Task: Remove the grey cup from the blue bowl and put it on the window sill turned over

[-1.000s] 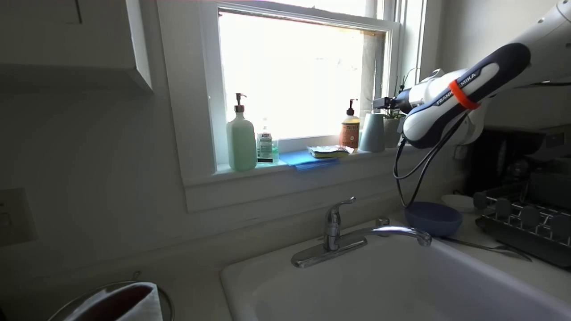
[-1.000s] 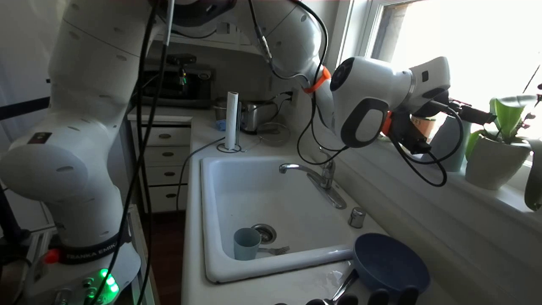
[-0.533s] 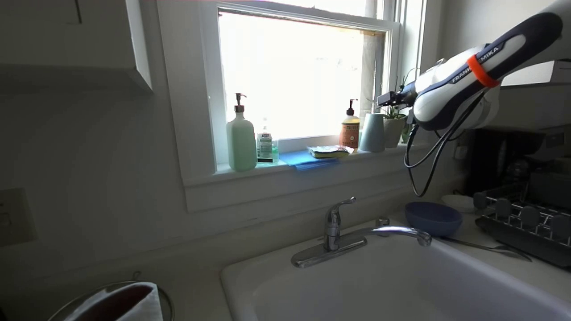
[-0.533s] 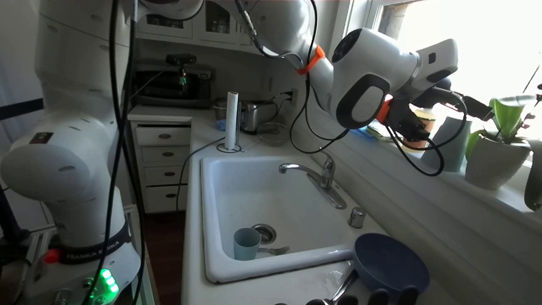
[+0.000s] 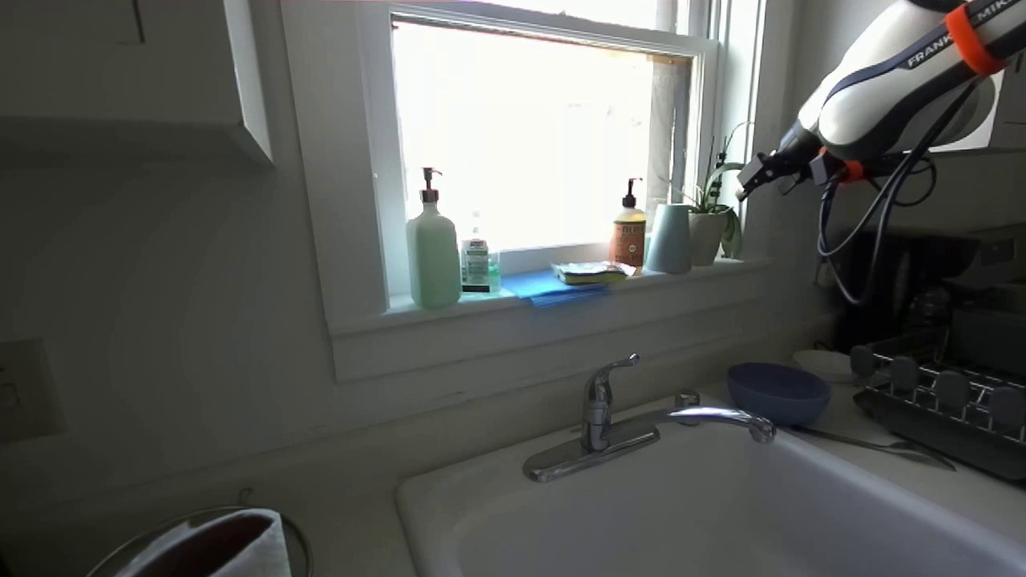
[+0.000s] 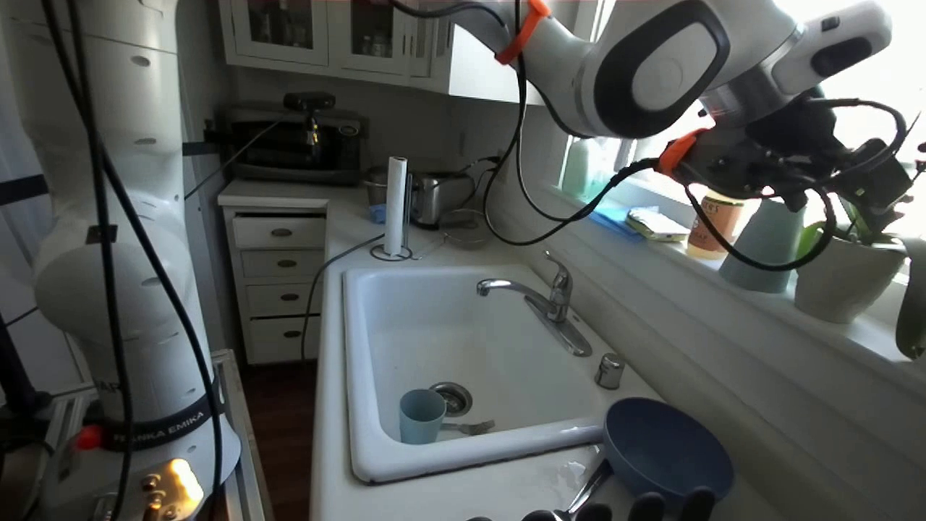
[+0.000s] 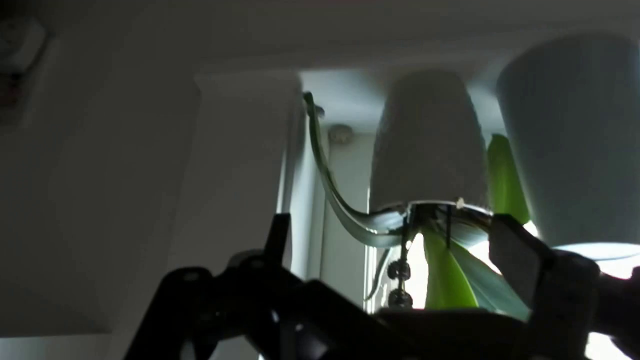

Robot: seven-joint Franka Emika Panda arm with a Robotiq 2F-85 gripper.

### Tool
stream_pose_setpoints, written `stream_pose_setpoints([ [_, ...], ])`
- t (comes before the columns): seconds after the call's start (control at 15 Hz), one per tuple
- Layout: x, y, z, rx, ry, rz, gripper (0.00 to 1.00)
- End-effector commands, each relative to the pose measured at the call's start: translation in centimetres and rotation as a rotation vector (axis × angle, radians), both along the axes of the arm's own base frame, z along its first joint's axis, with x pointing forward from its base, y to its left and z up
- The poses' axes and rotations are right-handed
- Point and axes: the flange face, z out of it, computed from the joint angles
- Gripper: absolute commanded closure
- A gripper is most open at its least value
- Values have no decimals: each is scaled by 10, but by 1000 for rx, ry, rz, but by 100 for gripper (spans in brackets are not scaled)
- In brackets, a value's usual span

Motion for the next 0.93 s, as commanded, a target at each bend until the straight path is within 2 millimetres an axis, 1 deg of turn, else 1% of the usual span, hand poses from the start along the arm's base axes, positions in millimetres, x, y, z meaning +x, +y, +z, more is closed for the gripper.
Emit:
stream_pose_setpoints([
  [0.0,-16,17,21,49,172,6,0],
  [0.33,-27,54,52,159,337,55,0],
  [0.47,-31,63,59,180,375,58,0],
  [0.73,-38,68,64,185,395,60,0],
  [0.8,-37,67,63,177,373,60,0],
  [0.87,-31,67,61,186,380,55,0],
])
